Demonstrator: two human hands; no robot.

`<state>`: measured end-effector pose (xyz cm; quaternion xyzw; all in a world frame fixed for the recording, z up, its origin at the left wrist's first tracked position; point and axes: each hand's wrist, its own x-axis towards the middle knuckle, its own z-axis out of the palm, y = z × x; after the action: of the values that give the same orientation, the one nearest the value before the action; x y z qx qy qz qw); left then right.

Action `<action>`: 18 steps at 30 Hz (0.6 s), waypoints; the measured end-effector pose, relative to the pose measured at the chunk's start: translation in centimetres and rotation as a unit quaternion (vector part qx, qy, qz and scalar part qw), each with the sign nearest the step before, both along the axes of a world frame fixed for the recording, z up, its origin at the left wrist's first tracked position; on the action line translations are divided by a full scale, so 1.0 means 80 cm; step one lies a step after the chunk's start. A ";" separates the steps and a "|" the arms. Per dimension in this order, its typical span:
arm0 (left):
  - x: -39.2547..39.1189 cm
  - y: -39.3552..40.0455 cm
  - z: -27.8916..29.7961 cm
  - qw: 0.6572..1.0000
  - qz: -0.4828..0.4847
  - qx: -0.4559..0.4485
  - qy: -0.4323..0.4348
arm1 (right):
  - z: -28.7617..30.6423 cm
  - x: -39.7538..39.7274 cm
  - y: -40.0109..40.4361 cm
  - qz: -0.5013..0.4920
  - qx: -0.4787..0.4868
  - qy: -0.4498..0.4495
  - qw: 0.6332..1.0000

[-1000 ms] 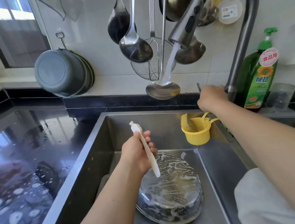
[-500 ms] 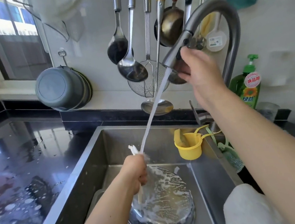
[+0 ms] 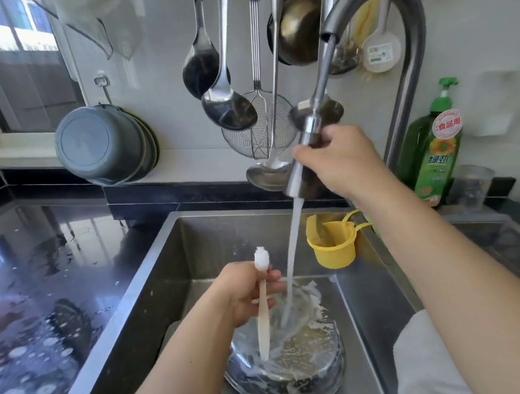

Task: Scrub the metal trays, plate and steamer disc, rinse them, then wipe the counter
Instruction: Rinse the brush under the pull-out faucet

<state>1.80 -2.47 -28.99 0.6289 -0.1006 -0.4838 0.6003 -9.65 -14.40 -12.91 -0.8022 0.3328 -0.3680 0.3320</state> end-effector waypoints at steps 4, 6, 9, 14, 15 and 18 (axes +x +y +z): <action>-0.001 -0.002 0.001 1.000 0.012 0.009 0.006 | -0.029 0.000 0.012 0.062 0.077 0.062 0.993; -0.001 -0.001 -0.001 1.000 0.014 0.017 -0.002 | -0.033 -0.001 0.014 0.078 0.086 0.077 0.990; -0.005 0.000 -0.002 0.998 -0.002 0.018 -0.057 | -0.034 -0.002 0.012 0.107 0.122 0.052 0.985; -0.024 -0.012 -0.006 0.934 -0.039 0.062 -0.350 | -0.039 0.010 0.017 0.130 0.123 0.014 0.984; -0.028 -0.014 -0.002 0.926 -0.056 0.067 -0.366 | -0.041 0.012 0.016 0.130 0.118 0.011 0.984; -0.032 -0.017 0.000 0.900 -0.122 0.096 -0.408 | -0.048 0.018 0.011 0.106 0.071 0.018 0.992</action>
<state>-0.75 -3.80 -29.01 0.8088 -0.3653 -0.2616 0.3794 -8.24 -13.48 -16.76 -0.8139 0.2771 -0.2916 0.4192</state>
